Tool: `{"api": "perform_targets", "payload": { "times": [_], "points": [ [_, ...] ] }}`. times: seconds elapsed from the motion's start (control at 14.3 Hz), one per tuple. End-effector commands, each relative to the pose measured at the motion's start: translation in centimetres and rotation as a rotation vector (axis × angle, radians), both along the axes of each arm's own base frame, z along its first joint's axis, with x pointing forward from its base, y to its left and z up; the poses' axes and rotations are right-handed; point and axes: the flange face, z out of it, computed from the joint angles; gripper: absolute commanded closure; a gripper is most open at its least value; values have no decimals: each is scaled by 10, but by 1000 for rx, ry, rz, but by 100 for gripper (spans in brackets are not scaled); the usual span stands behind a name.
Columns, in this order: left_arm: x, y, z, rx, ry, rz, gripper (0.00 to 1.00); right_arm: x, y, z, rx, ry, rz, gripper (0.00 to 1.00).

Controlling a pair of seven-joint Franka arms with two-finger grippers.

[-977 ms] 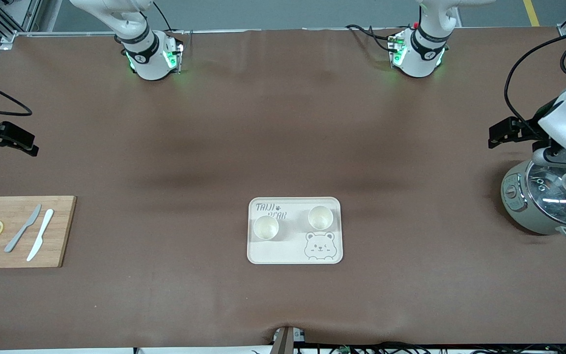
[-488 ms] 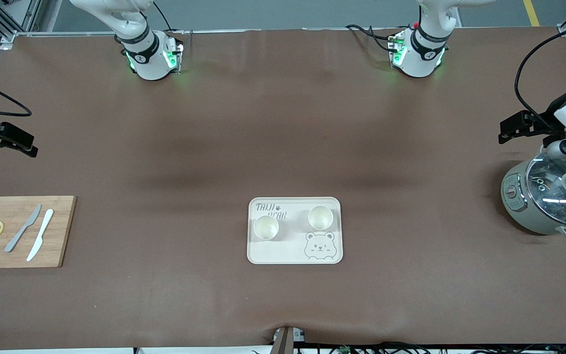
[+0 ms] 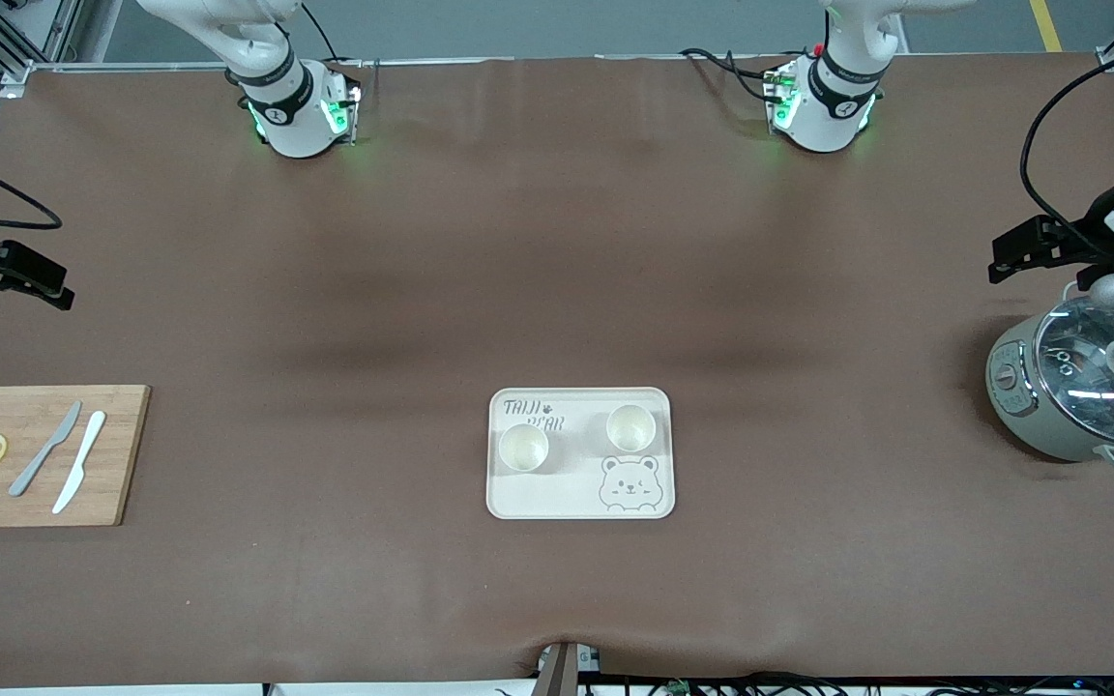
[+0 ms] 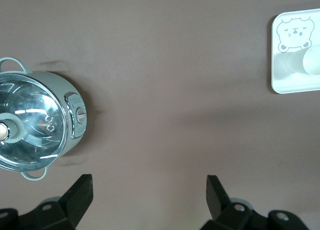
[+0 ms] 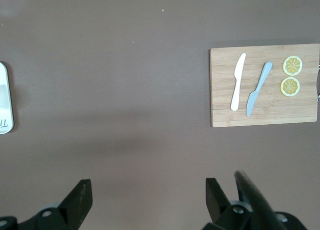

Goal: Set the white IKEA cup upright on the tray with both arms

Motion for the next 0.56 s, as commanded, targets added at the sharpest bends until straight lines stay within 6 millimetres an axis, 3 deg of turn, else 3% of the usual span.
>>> {"api": "perform_targets", "payload": {
  "times": [0.0,0.49],
  "points": [
    [-5,-2,7,-21,-15,3,0,1,-1,5,-8,-8,-17,0],
    [1,2,-1,-19,-15,10,0,2,2,4,-6,-6,-12,0]
  ]
}}
